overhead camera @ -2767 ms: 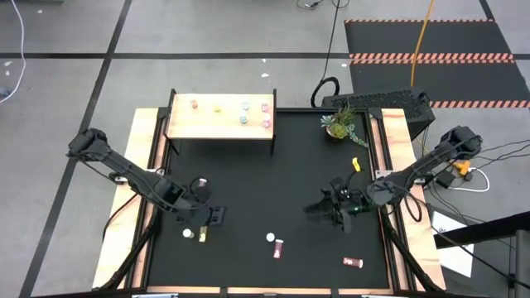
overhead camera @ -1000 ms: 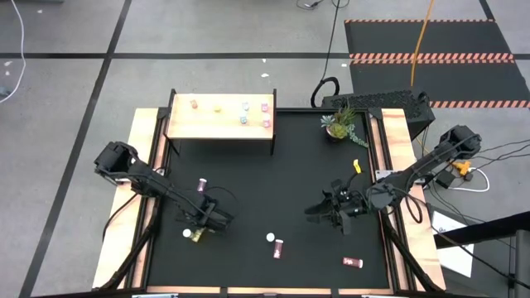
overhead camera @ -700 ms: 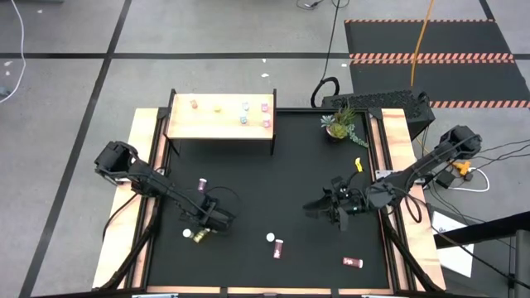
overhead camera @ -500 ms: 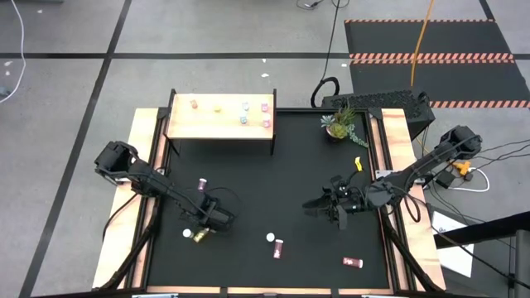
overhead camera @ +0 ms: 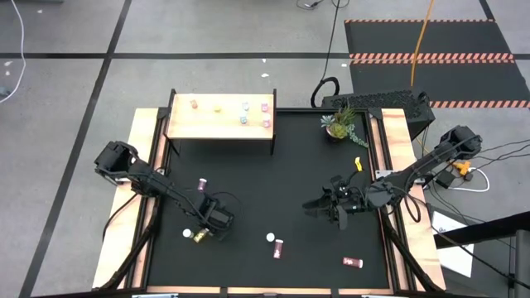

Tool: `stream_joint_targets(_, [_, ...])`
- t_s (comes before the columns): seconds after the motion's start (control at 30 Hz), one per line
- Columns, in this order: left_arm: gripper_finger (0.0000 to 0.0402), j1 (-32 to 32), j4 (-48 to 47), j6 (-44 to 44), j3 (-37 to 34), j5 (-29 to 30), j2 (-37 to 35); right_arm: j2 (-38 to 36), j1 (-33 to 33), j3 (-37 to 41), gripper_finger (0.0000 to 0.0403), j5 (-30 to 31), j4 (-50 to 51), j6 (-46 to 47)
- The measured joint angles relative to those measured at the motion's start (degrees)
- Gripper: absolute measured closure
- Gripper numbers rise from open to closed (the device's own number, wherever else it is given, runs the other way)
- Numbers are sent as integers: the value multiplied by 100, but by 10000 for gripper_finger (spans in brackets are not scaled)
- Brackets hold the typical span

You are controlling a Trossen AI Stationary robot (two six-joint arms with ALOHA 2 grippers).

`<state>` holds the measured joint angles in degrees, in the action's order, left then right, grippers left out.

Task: Pick and place medicine bottles onto shelf by color
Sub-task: Put the right yellow pill bottle on the shelf aligned with the other yellow pill bottle

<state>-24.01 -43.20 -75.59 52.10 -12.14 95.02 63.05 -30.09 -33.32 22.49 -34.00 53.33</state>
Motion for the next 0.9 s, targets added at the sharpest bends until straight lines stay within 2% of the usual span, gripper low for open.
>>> stream_joint_targets(0.27, [208,-80,2,359,2,160,15,0,2,0,227,-1,2,152])
stream_joint_targets(0.43, [232,-81,0,677,2,-100,44,0,2,0,227,5,33,150])
stream_joint_targets(0.7, [238,-38,7,741,2,-128,44,-1,2,0,227,10,352,152])
stream_joint_targets(0.9, [281,30,16,734,2,-96,46,-2,2,0,227,14,422,193])
